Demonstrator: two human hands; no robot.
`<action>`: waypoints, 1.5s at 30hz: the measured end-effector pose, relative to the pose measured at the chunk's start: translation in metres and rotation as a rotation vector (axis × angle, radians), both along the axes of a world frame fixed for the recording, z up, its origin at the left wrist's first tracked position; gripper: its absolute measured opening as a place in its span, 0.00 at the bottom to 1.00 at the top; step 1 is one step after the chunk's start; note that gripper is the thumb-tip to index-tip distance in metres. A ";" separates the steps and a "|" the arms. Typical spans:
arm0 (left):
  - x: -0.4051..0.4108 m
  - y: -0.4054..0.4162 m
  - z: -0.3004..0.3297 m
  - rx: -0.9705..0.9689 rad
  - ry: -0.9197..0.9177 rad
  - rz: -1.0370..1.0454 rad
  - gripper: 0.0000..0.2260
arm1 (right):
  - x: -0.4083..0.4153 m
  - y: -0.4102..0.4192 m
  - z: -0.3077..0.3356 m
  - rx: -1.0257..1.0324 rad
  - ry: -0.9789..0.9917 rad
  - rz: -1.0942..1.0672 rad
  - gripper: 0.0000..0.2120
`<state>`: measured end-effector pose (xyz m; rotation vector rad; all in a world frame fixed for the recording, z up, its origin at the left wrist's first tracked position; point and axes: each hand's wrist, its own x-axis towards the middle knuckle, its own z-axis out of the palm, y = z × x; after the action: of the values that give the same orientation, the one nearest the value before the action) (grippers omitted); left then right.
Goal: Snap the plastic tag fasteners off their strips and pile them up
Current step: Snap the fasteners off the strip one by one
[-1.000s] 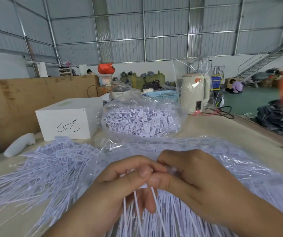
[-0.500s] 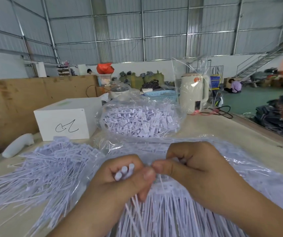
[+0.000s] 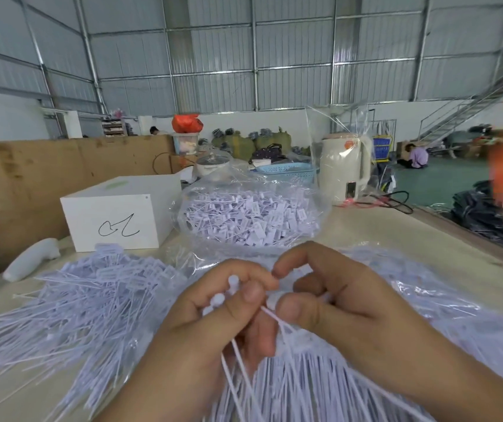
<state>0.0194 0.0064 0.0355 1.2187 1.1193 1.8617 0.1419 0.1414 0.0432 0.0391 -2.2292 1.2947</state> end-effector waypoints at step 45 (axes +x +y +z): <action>-0.010 0.008 -0.009 0.013 0.179 0.247 0.11 | -0.009 -0.010 -0.003 0.211 0.048 -0.297 0.27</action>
<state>0.0098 0.0143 0.0269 1.3259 1.4121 1.9714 0.1330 0.1313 0.0404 -0.1741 -2.2216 0.8902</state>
